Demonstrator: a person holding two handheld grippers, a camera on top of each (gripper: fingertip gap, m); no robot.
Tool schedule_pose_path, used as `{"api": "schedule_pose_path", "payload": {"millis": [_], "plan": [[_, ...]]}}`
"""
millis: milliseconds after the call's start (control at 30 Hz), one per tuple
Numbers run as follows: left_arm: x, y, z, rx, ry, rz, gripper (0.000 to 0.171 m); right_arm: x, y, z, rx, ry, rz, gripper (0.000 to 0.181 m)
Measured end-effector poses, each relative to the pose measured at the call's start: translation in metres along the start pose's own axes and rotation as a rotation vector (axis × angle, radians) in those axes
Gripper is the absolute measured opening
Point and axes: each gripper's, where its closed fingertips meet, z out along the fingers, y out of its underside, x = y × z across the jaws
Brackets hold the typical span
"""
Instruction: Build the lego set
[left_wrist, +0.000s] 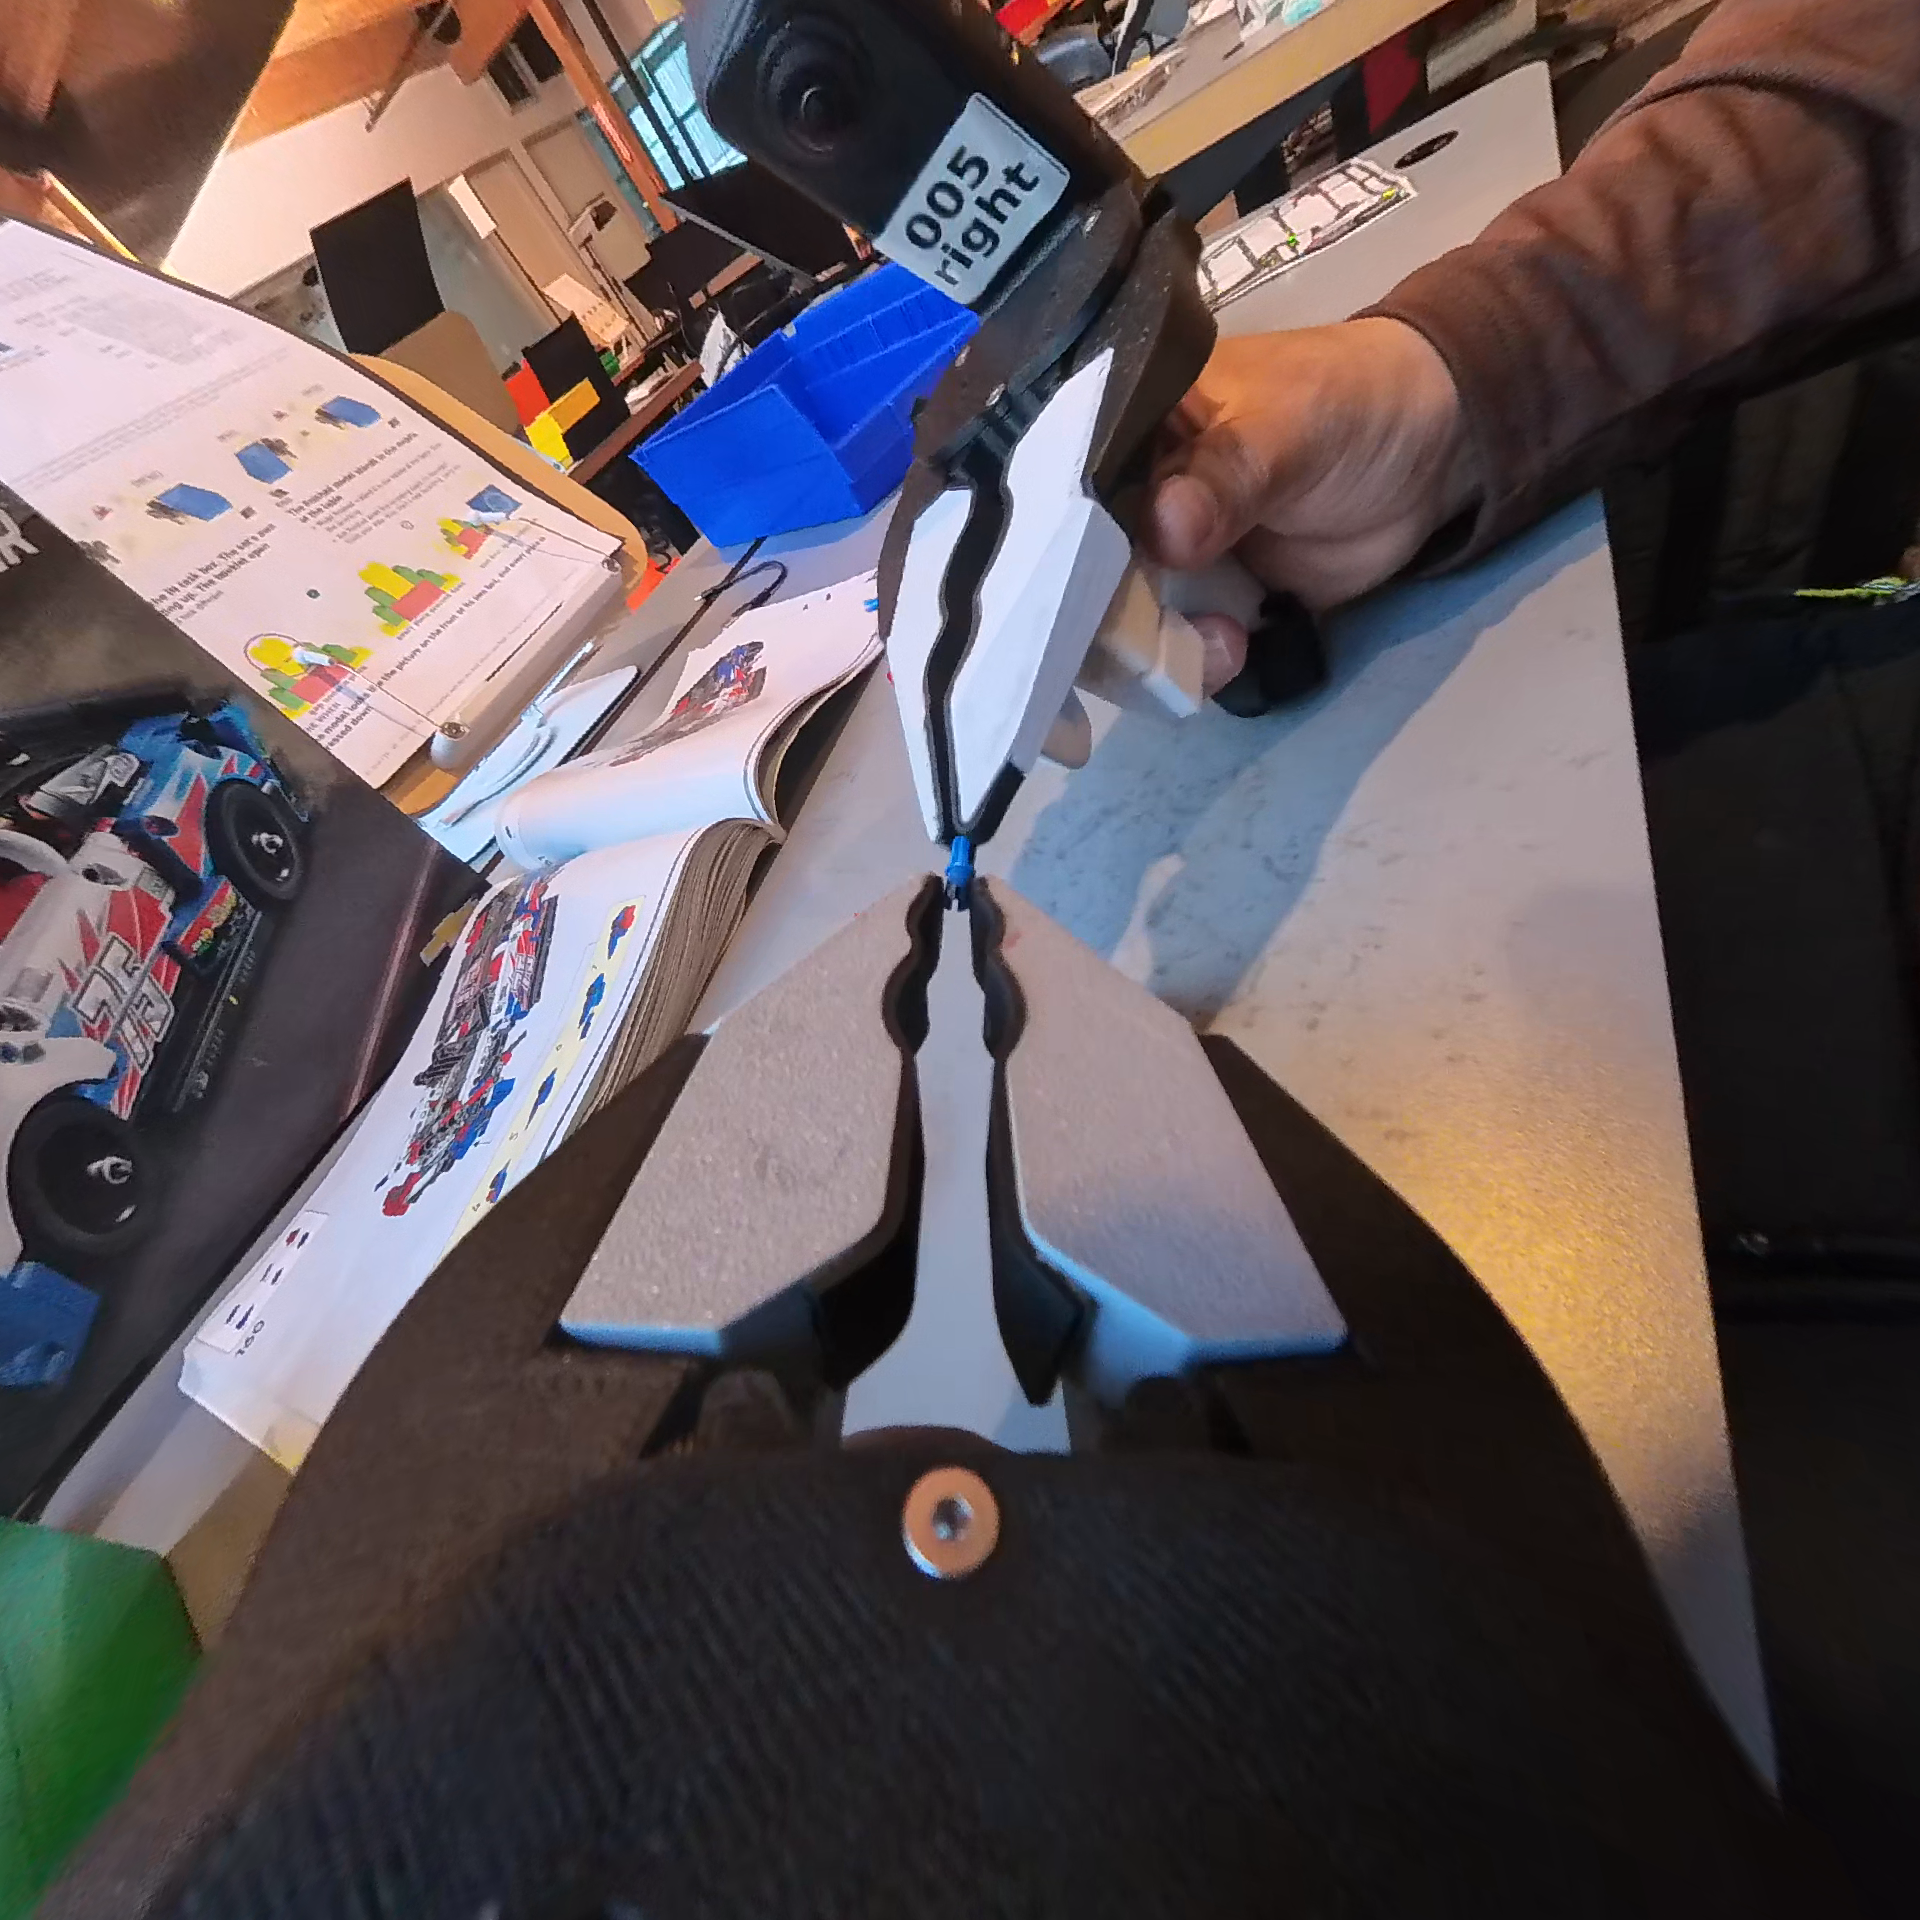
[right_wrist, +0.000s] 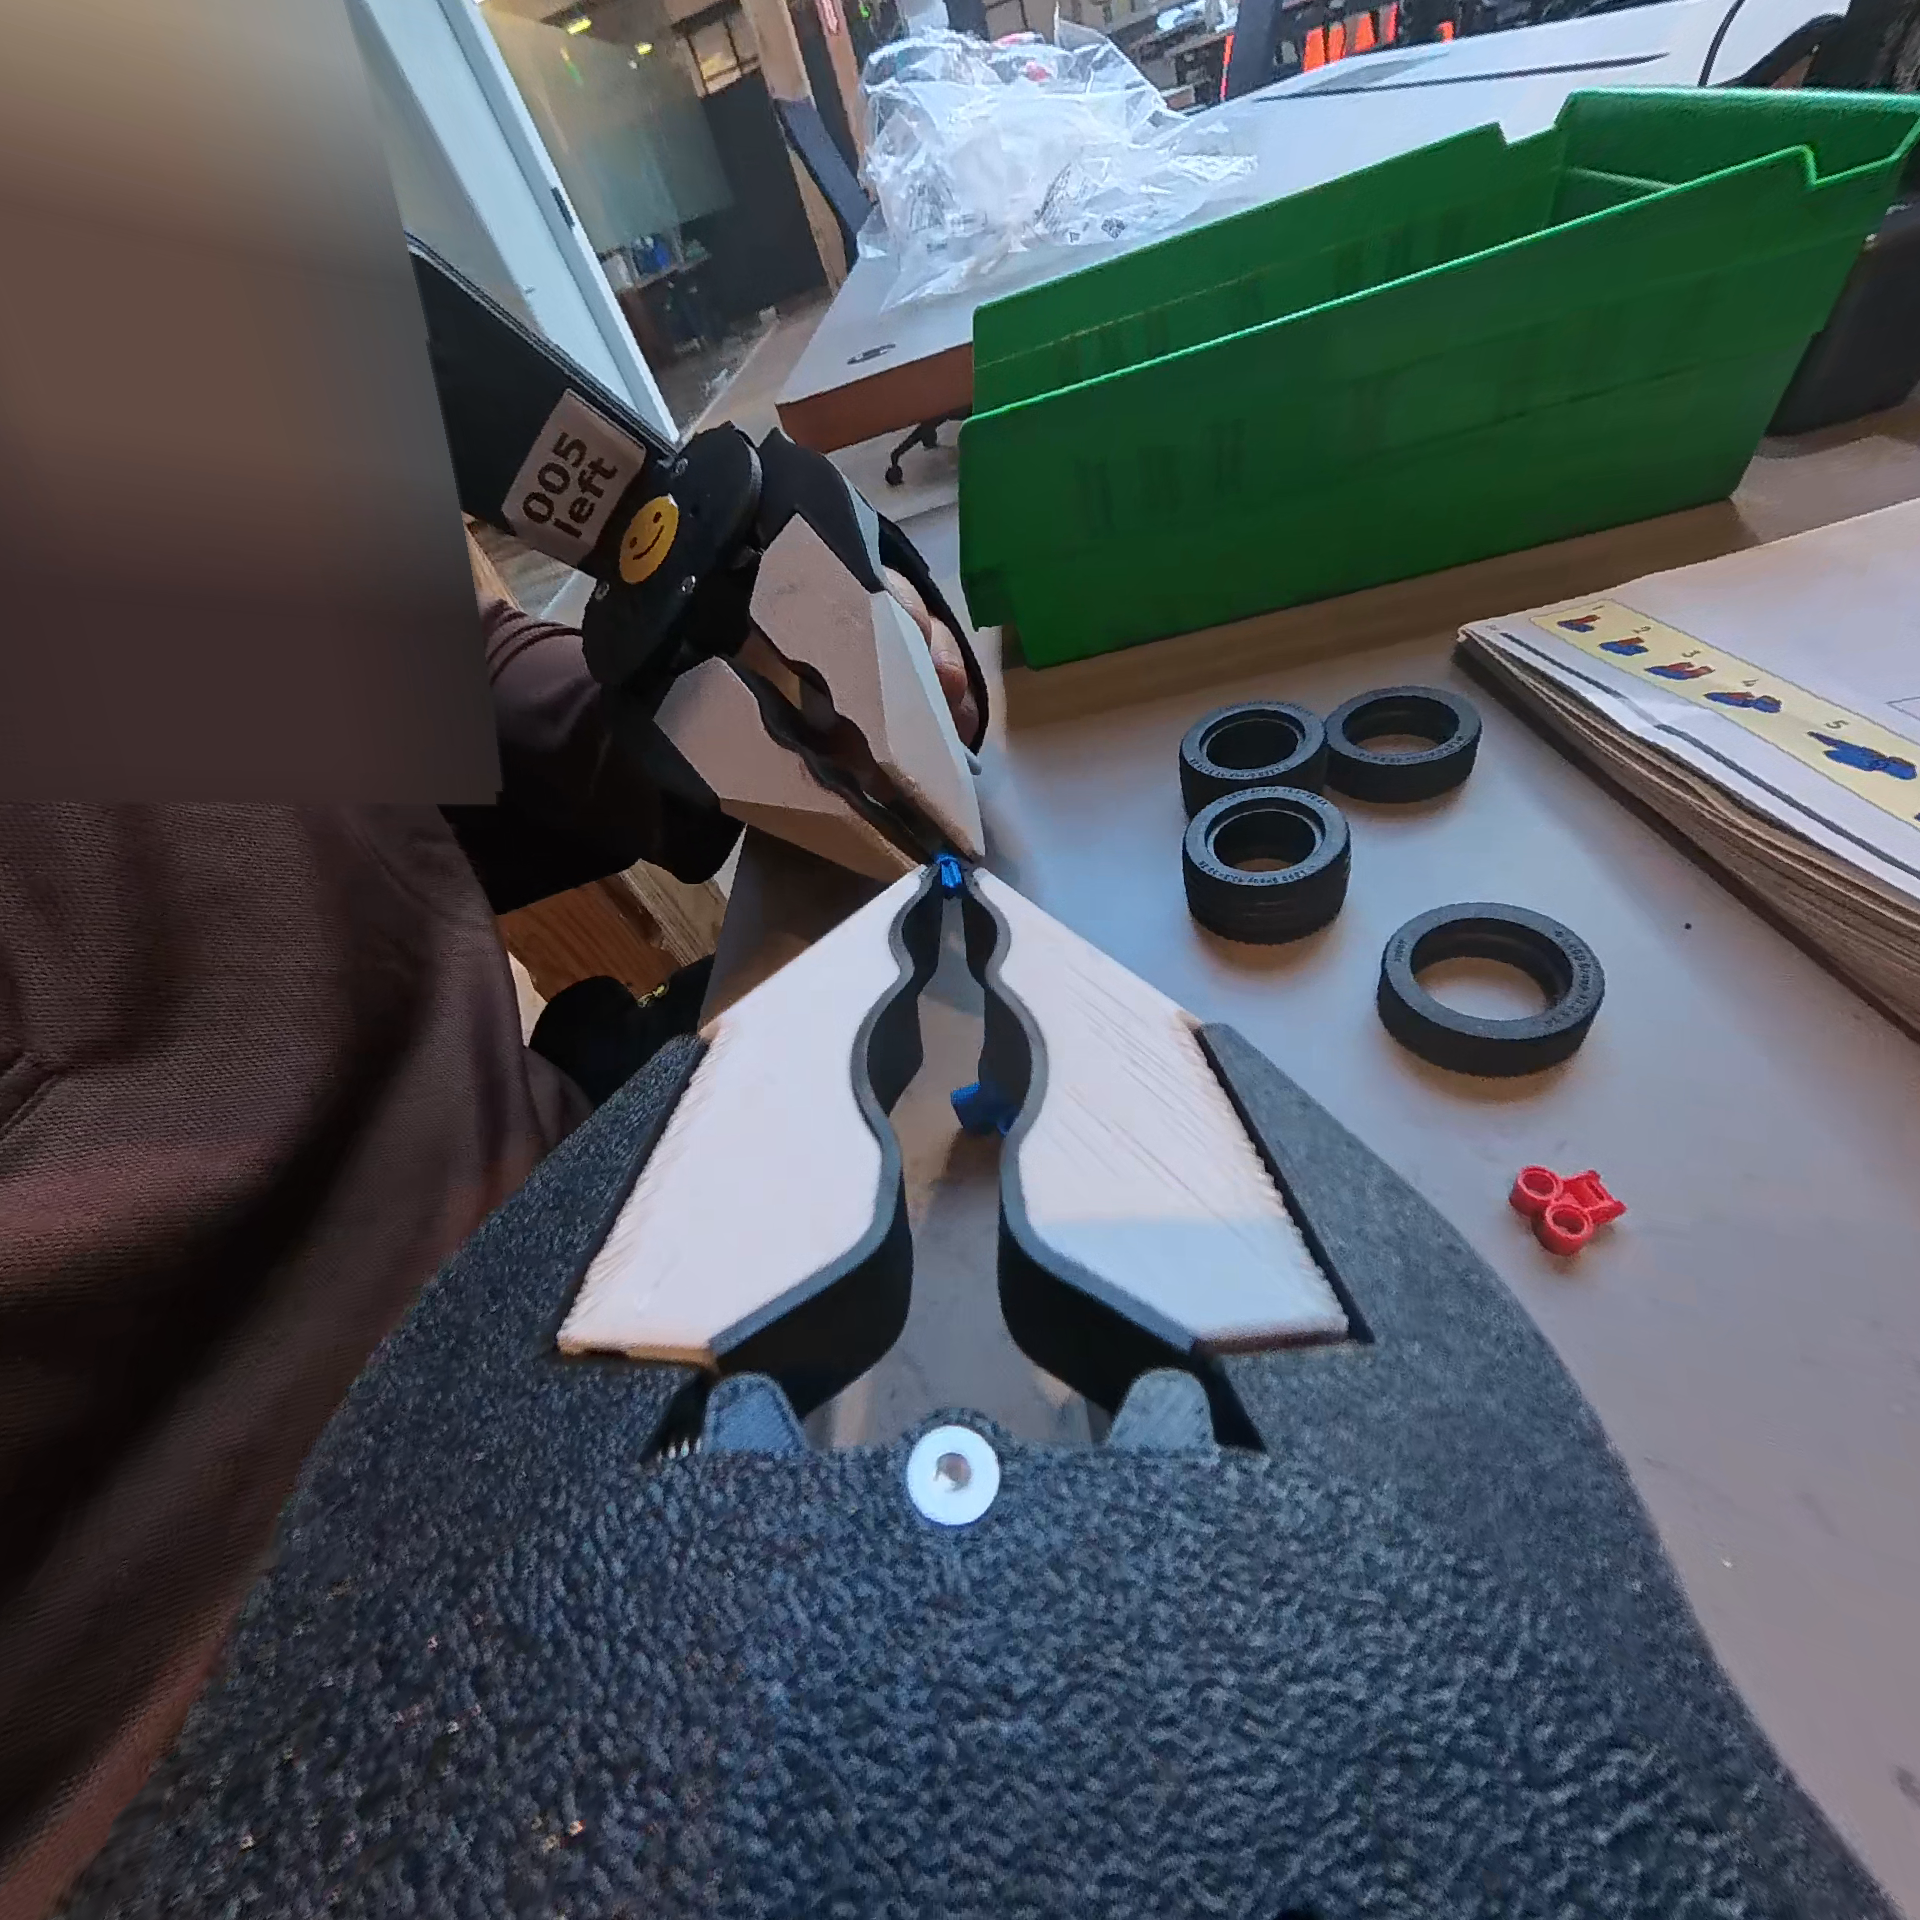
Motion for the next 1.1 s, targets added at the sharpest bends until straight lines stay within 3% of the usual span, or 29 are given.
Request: {"api": "schedule_pose_path", "payload": {"millis": [800,1100], "plan": [[0.002,-0.008,-0.002,0.038,0.004,-0.006,0.002,-0.007,-0.005,-0.001,0.034,-0.042,0.004,0.003],[0.002,-0.012,-0.003,0.066,0.065,-0.144,0.002,-0.013,-0.008,-0.002,0.022,-0.049,-0.067,0.007]]}}
